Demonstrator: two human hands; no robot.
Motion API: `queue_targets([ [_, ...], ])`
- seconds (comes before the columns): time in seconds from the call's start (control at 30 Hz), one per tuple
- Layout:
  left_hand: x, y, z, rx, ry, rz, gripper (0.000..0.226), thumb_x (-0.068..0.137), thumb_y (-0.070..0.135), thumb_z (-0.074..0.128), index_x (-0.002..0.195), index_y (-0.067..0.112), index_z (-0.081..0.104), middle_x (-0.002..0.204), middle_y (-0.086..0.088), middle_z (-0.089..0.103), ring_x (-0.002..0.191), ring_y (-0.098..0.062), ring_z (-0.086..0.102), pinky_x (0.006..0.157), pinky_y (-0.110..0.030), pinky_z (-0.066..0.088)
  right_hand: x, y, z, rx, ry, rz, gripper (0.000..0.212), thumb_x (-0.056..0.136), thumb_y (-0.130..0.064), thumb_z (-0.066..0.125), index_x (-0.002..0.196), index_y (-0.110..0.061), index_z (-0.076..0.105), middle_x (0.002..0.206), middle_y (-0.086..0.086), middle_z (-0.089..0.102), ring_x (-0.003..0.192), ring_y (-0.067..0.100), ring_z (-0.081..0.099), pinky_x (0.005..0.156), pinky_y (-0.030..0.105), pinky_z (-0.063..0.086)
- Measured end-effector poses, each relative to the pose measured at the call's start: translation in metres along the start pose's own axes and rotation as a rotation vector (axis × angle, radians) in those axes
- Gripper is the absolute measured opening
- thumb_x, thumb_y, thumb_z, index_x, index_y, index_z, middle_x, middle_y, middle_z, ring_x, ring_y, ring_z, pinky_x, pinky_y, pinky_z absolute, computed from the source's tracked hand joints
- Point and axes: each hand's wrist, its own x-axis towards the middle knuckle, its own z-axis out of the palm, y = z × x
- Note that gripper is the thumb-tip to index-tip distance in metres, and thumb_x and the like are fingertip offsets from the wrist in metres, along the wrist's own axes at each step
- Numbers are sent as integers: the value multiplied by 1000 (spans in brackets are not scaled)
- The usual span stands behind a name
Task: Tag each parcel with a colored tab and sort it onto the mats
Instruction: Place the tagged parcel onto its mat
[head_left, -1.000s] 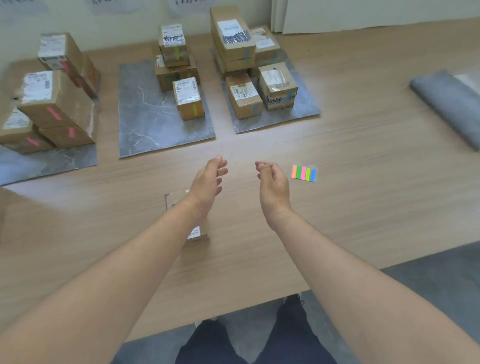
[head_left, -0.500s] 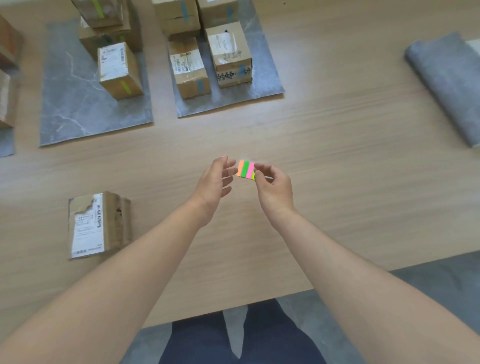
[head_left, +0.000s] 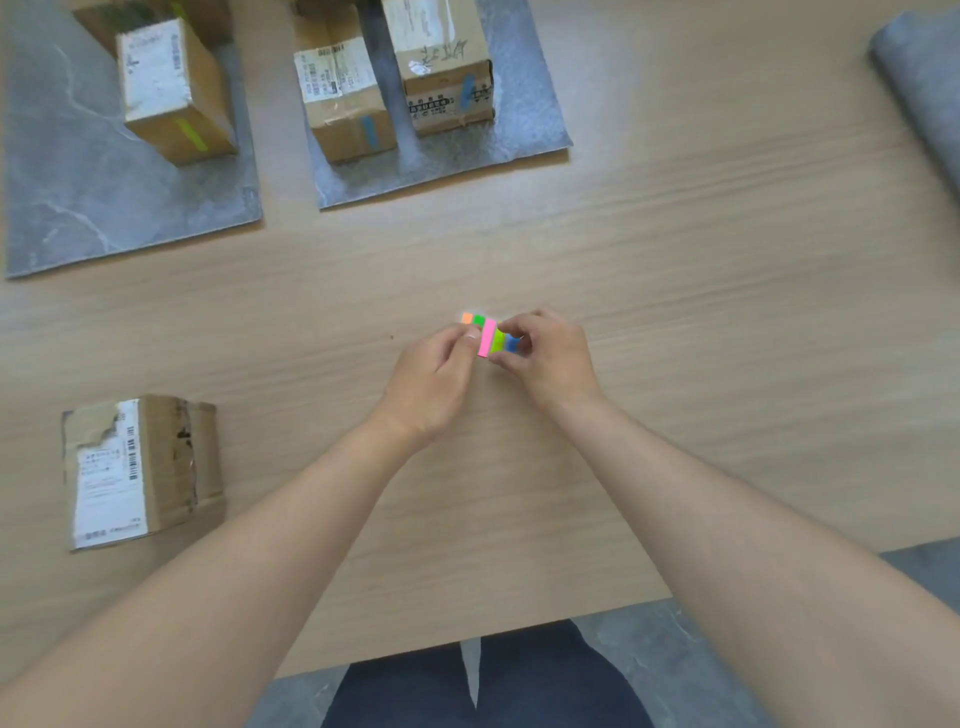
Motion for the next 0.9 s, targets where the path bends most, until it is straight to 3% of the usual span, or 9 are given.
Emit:
queue_targets([
  [0.07, 1, -5, 1, 58, -17, 22, 36, 99, 36, 40, 102, 19, 71, 99, -10, 72, 93, -18, 62, 89, -38, 45, 9, 0, 1, -59, -53, -4, 37, 69, -22, 92, 102, -11, 78, 95, 12, 66, 81, 26, 64, 72, 33, 47],
  [0.17, 1, -10, 3, 91, -31, 1, 32, 103, 30, 41, 107, 19, 71, 99, -3, 72, 95, -17, 62, 92, -37, 46, 17, -5, 0, -80, -53, 30, 40, 61, -27, 96, 93, -14, 75, 88, 2, 62, 79, 19, 59, 66, 27, 36],
  [0.3, -2, -9, 3, 201, -51, -2, 31, 103, 19, 45, 126, 17, 67, 119, 0, 71, 111, -13, 60, 93, -24, 41, 24, -12, -4, -102, -88, 115, 37, 61, -26, 97, 90, -19, 74, 81, -6, 63, 79, 15, 62, 65, 26, 37],
  [0.4, 2, -16, 2, 313, -83, 36, 36, 99, 13, 49, 132, 13, 63, 124, -7, 69, 115, -21, 60, 96, -26, 41, 28, -14, -7, -112, -109, 171, 30, 66, -25, 95, 88, -23, 75, 78, -8, 63, 77, 12, 61, 66, 24, 39],
  [0.5, 8, -22, 1, 464, -95, 101, 40, 94, 9, 51, 133, 6, 61, 129, -13, 65, 120, -28, 58, 99, -25, 37, 25, -15, -8, -177, -102, 79, 16, 79, -23, 86, 92, -20, 78, 83, -3, 66, 86, 19, 65, 70, 28, 46],
  [0.6, 10, -26, 2, 596, -121, 172, 53, 85, 20, 40, 131, 7, 62, 127, -11, 61, 114, -31, 59, 95, -33, 46, 21, -13, -7, -325, -128, -84, 15, 89, -22, 72, 102, -16, 77, 98, 8, 67, 94, 29, 64, 74, 36, 50],
  [0.73, 15, -32, 7, 784, -125, 265, 61, 79, 36, 28, 120, 12, 65, 109, -11, 54, 96, -33, 54, 75, -45, 53, 17, -12, -7, -360, -98, -162, 16, 89, -20, 67, 101, -11, 74, 97, 11, 65, 93, 32, 63, 73, 40, 51],
  [0.9, 13, -39, 9, 889, -122, 328, 64, 81, 37, 29, 130, 13, 62, 116, -14, 53, 102, -34, 51, 79, -45, 54, 22, -2, -4, -267, -74, -145, 13, 91, -13, 66, 98, -12, 76, 93, 12, 71, 93, 33, 65, 80, 43, 51],
])
